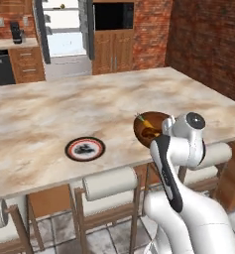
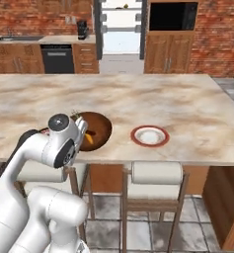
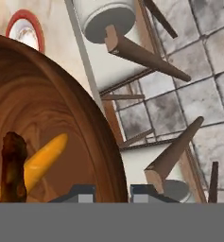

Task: Pick the chicken drumstick and carrot from their plates and place them in the bowl. Then put the bowl in the fridge.

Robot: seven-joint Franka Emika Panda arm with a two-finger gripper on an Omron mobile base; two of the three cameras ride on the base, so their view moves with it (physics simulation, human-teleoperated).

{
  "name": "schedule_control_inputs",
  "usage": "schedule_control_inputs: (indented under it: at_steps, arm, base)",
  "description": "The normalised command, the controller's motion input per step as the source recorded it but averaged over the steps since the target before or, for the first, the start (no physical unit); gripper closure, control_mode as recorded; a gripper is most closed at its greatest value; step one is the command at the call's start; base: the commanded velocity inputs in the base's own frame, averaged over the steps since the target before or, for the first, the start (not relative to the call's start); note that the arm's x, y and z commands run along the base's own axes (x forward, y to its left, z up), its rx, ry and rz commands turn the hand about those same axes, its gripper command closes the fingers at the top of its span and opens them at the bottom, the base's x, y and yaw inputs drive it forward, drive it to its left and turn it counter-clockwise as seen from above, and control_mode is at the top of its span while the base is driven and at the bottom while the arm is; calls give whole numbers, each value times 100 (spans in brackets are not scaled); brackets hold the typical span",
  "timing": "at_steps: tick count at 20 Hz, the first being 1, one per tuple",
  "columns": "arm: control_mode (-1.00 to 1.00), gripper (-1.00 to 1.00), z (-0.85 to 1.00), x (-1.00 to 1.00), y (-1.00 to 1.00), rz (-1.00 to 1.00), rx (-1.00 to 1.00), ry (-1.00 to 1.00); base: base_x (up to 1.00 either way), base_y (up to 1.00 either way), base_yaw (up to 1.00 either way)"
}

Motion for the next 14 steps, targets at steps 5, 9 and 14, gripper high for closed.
schedule_control_inputs:
  at_steps: [5, 9, 14]
  arm:
    - [100, 100, 0, 0, 0, 0, 0, 0]
    - [100, 100, 0, 0, 0, 0, 0, 0]
    - [100, 100, 0, 0, 0, 0, 0, 0]
  base:
    - [4, 0, -83]
    - [4, 0, -83]
    - [5, -1, -82]
